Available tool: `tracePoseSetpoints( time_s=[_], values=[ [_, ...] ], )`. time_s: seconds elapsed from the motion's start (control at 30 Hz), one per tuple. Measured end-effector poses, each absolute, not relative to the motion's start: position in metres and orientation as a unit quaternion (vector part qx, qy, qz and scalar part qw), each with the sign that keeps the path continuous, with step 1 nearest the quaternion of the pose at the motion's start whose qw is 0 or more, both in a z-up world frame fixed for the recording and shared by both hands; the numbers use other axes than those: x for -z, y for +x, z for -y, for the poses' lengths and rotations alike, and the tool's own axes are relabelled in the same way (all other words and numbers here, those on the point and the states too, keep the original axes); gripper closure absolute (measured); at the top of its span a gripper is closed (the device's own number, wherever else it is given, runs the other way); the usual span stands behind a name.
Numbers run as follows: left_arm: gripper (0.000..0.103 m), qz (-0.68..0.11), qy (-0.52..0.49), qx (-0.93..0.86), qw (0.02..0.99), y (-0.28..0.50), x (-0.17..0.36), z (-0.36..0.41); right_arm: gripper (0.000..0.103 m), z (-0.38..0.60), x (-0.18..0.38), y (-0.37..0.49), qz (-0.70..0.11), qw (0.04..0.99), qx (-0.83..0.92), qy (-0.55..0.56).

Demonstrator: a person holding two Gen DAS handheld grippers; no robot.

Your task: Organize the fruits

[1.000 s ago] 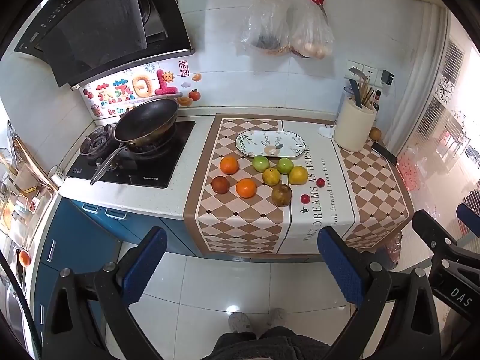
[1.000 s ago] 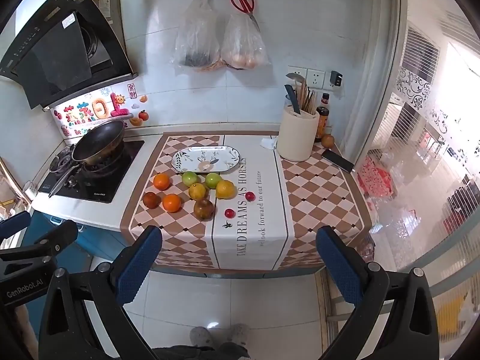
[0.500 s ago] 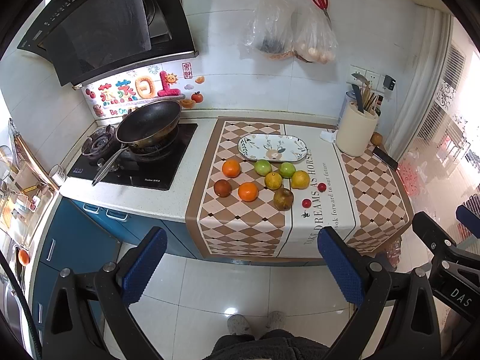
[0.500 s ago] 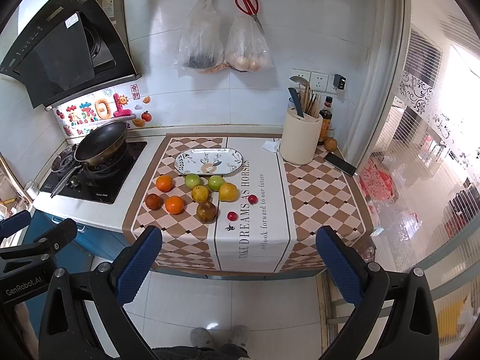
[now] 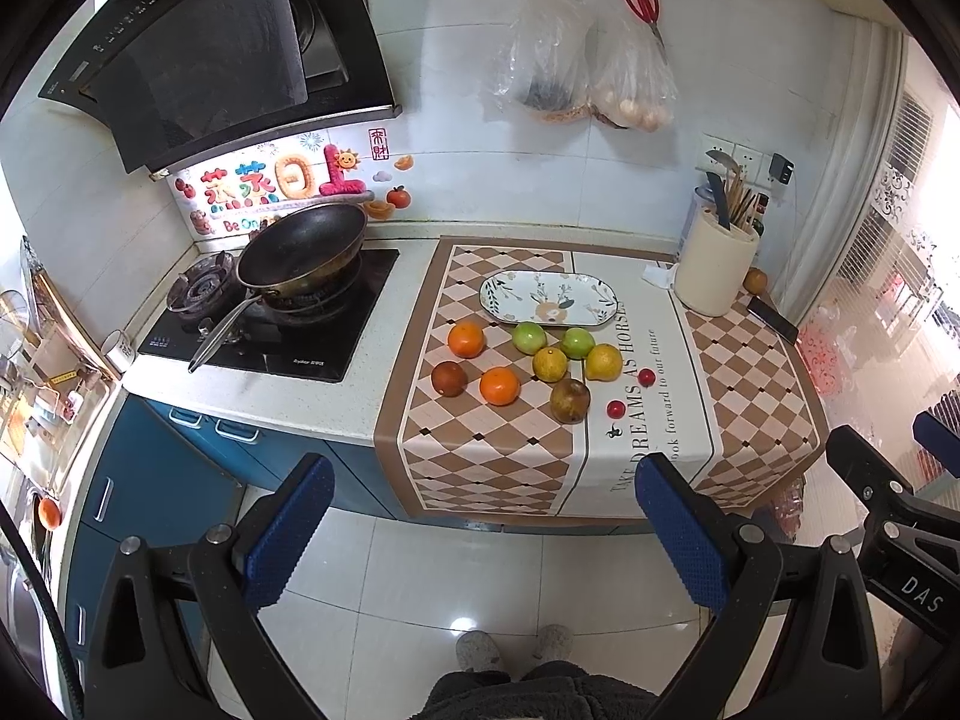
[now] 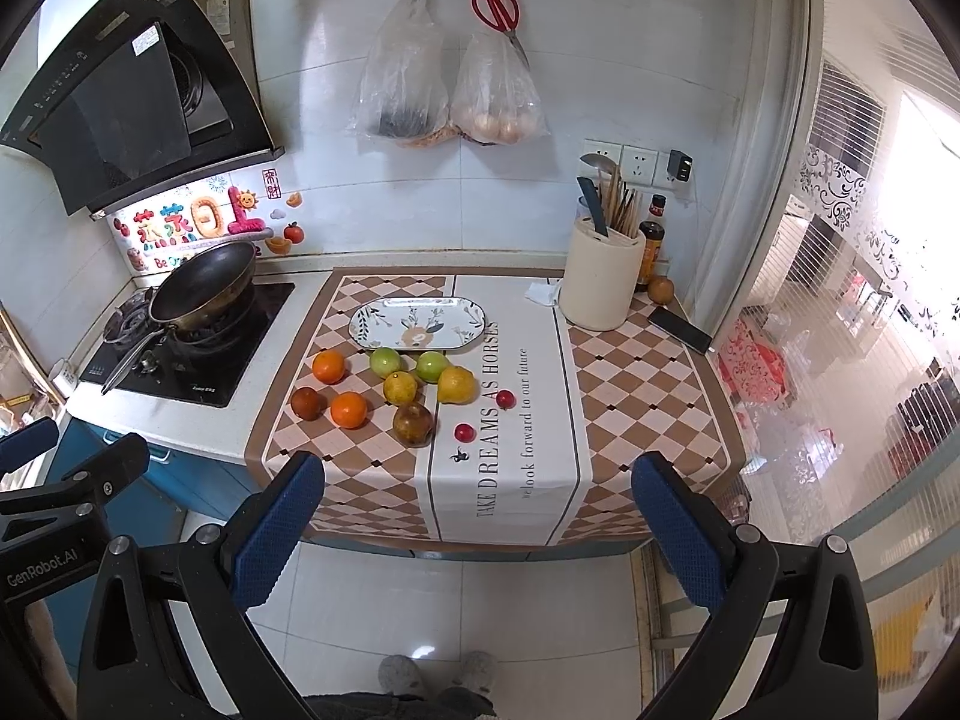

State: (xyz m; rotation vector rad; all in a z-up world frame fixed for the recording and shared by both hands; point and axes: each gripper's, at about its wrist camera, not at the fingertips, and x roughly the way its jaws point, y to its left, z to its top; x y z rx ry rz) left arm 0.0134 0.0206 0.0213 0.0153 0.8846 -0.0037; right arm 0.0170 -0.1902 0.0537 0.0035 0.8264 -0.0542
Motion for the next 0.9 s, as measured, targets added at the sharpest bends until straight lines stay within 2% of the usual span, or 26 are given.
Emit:
tracePoseSetpoints(
  time_s=[0.9],
  values=[
    [0.000,-0.422,0.006,0.003,0.906,0.011,-0.027,-0.025,0.000,0.190,-0.059,0.012,-0.397,0.918,0.023,0.006]
  ],
)
